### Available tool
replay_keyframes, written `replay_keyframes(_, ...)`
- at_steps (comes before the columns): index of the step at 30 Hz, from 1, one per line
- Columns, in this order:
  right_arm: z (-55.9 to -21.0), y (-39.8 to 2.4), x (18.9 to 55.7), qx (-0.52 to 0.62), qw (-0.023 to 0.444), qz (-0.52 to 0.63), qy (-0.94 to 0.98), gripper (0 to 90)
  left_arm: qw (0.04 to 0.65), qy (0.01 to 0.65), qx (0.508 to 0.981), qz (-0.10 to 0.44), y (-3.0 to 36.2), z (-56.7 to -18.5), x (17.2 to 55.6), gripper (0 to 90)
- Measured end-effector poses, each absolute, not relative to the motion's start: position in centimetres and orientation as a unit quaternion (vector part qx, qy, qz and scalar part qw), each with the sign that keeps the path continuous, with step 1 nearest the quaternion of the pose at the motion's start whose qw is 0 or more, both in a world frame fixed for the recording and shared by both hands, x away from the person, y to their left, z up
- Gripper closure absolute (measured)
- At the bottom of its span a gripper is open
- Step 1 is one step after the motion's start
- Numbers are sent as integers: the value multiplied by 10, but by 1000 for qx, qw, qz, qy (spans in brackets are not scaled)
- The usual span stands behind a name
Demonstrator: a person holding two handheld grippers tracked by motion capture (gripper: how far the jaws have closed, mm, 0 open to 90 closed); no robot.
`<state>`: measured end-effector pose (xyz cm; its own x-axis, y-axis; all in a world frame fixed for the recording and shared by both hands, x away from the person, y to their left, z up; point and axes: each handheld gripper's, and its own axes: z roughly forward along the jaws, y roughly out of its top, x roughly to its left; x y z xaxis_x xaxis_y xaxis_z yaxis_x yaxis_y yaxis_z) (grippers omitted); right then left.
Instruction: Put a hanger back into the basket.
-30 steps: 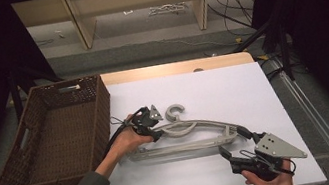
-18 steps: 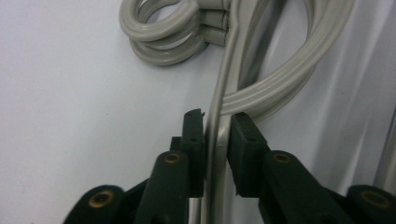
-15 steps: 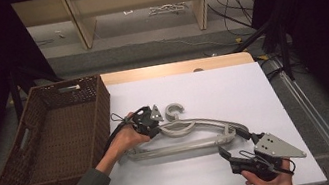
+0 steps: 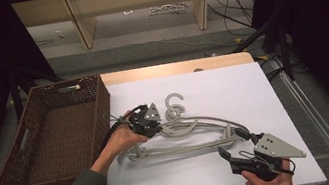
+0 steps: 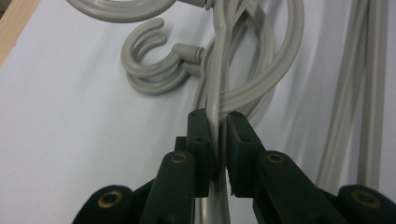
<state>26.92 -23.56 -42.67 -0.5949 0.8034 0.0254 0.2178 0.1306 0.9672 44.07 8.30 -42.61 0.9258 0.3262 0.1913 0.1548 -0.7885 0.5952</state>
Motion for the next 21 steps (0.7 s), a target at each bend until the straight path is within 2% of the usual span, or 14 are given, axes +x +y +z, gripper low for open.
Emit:
replay_keyframes(9,-427,-236,269,364,264,546,707,225,322,104,924,178,80,-401,424,814)
replay_keyframes(21,-427,-234,269,360,257,550,708,229,334,91,919,188,77,-383,421,814)
